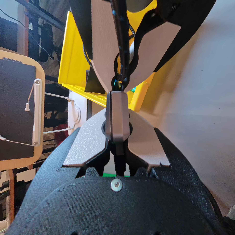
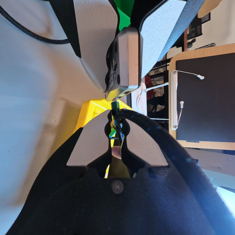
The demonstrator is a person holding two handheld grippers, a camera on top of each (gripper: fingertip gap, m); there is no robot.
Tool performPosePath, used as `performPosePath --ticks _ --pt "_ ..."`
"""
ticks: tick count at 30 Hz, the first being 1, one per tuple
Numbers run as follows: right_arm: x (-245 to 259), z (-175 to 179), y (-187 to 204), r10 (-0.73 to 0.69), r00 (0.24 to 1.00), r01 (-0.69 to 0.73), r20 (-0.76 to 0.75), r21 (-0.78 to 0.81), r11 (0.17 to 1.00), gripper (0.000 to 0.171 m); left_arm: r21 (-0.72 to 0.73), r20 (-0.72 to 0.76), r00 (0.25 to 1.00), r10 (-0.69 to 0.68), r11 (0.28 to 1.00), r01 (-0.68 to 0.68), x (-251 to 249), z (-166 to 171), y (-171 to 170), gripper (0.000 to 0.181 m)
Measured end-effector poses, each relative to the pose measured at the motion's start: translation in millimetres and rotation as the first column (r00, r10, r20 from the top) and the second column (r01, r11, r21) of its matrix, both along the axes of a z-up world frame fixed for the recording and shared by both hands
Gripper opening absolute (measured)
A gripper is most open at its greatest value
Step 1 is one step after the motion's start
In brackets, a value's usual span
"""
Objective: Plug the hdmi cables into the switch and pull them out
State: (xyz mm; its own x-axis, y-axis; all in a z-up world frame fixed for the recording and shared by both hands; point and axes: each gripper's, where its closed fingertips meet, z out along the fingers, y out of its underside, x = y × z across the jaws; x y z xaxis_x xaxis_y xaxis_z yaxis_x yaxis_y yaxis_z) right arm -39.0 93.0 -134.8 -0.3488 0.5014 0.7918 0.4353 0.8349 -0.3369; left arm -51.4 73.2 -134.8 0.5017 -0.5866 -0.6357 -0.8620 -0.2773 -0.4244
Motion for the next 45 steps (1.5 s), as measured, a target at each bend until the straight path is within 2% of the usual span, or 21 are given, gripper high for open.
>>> performPosePath --ticks 1,5,6,7,8,9,10,12,15,18,21,22,25,28,30,33,37,42,45 --pt "0.6 -1.9 1.0 0.001 1.000 -0.001 0.013 -0.005 1.000 0.013 -0.010 0.010 1.000 0.001 1.000 -0.001 0.2 -2.2 0.6 0.024" --pt "6.4 0.9 12.8 -0.007 0.997 0.004 0.078 0.030 1.000 0.013 -0.021 0.033 0.999 0.035 0.999 -0.034 -1.1 -1.8 3.7 0.024" --pt "23.9 -0.4 52.6 -0.172 0.975 0.150 0.140 0.149 0.977 0.013 -0.059 -0.046 0.994 0.103 0.993 -0.106 -22.7 -5.0 -1.9 0.024" --pt "39.5 -2.5 71.9 -0.204 0.965 0.190 0.163 0.098 0.977 0.013 -0.057 -0.097 0.982 0.164 0.984 -0.170 -50.8 -4.4 -8.6 0.025" --pt "47.9 2.6 72.8 -0.184 0.973 0.183 0.137 0.026 0.983 0.012 -0.080 0.016 0.987 0.161 0.984 -0.159 -58.3 -2.8 -16.1 0.025" --pt "48.3 11.8 63.9 -0.145 0.985 0.146 0.090 0.002 0.989 0.012 -0.079 0.062 0.982 0.181 0.981 -0.176 -65.8 2.8 -19.9 0.024" --pt "44.8 17.1 53.1 -0.115 0.991 0.117 0.064 -0.027 0.993 0.012 -0.048 0.047 0.979 0.199 0.979 -0.196 -69.9 11.5 -18.2 0.024" --pt "41.4 20.6 51.9 -0.123 0.991 0.123 0.051 -0.007 0.992 0.012 -0.014 0.095 0.984 0.152 0.988 -0.151 -51.8 26.5 -14.8 0.024" --pt "44.9 29.5 62.0 -0.167 0.986 0.167 0.004 -0.066 0.984 0.012 0.009 0.055 0.987 0.151 0.988 -0.152 -51.4 31.5 -21.2 0.024" --pt "48.1 33.5 68.8 -0.206 0.978 0.201 -0.018 -0.152 0.968 0.012 0.032 0.086 0.985 0.150 0.988 -0.153 -55.2 36.5 -23.6 0.024" --pt "47.0 33.3 76.5 -0.249 0.968 0.237 -0.026 -0.221 0.946 0.012 0.122 0.125 0.983 0.134 0.981 -0.150 -54.4 55.3 -22.4 0.025" --pt "45.4 31.6 75.5 -0.256 0.967 0.241 -0.018 -0.272 0.931 0.018 0.154 0.143 0.982 0.120 0.978 -0.142 -52.1 63.1 -23.3 0.025" --pt "38.4 20.3 78.7 -0.291 0.957 0.267 0.000 -0.398 0.878 0.016 0.241 0.206 0.976 0.071 0.963 -0.121 -42.4 86.2 -27.4 0.026" --pt "29.8 1.5 91.9 -0.380 0.925 0.331 0.026 -0.549 0.768 0.016 0.301 0.276 0.961 0.004 0.949 -0.090 -29.9 102.0 -30.5 0.026" --pt "26.5 -7.0 88.6 -0.379 0.923 0.328 0.067 -0.652 0.684 0.022 0.320 0.330 0.944 -0.033 0.944 -0.078 -24.5 106.6 -30.4 0.026" --pt "32.0 -4.2 82.6 -0.376 0.919 0.345 0.120 -0.706 0.619 0.037 0.315 0.409 0.910 -0.065 0.946 -0.074 -21.5 105.8 -27.5 0.026" --pt "49.8 15.4 77.3 -0.374 0.918 0.354 0.129 -0.689 0.632 0.038 0.304 0.499 0.860 -0.106 0.951 -0.059 -17.7 104.3 -24.6 0.026" --pt "40.3 48.2 52.1 -0.283 0.959 0.194 0.035 -0.806 0.560 0.039 0.315 0.598 0.786 -0.158 0.948 -0.049 -14.4 112.3 -25.2 0.026" --pt "21.5 37.2 50.2 -0.250 0.965 0.216 0.078 -0.775 0.594 0.043 0.314 0.618 0.767 -0.174 0.949 -0.038 -10.7 112.4 -25.7 0.026"
